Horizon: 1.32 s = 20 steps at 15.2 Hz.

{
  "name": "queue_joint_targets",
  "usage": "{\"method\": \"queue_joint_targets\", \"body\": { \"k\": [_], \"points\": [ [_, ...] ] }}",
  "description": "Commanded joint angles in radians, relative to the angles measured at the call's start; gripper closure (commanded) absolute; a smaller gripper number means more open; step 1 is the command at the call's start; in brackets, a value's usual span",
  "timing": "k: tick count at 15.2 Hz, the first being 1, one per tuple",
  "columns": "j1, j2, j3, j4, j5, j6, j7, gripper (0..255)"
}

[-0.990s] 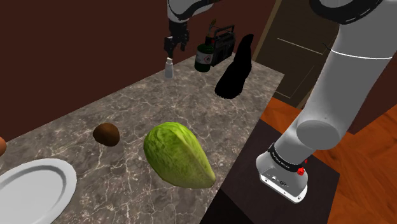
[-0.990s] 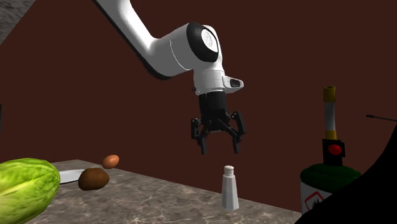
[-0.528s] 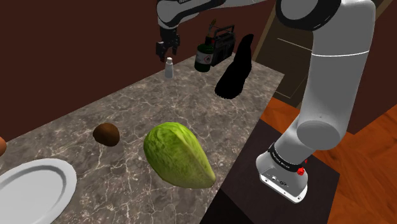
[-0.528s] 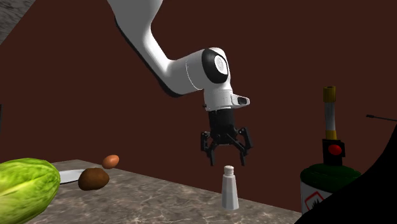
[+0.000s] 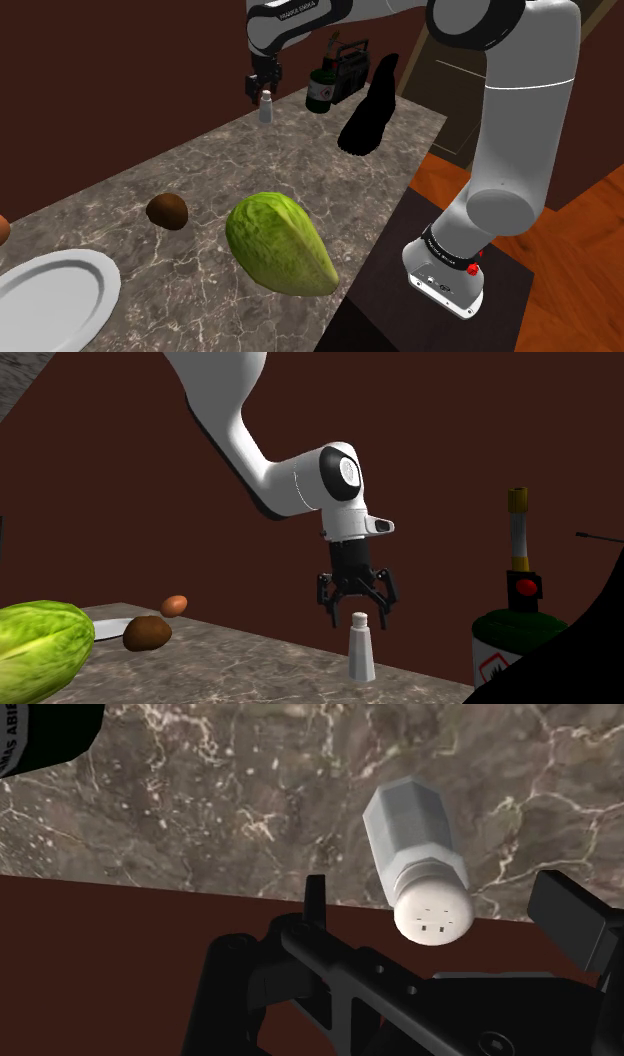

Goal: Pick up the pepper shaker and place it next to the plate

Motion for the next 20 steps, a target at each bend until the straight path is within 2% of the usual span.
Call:
{"method": "queue_joint_targets", "body": {
  "k": [1, 4, 5, 14, 20],
  "points": [
    [0.000, 0.001, 0.000, 0.000, 0.000, 0.001, 0.000, 0],
    [0.000, 0.001, 0.000, 0.000, 0.000, 0.001, 0.000, 0],
    [0.000, 0.001, 0.000, 0.000, 0.000, 0.001, 0.000, 255],
    [0.000, 0.001, 0.000, 0.000, 0.000, 0.001, 0.000, 255],
    [-0.001, -0.028, 0.003, 0.038, 0.007, -0.065, -0.010, 255]
  ]
}}
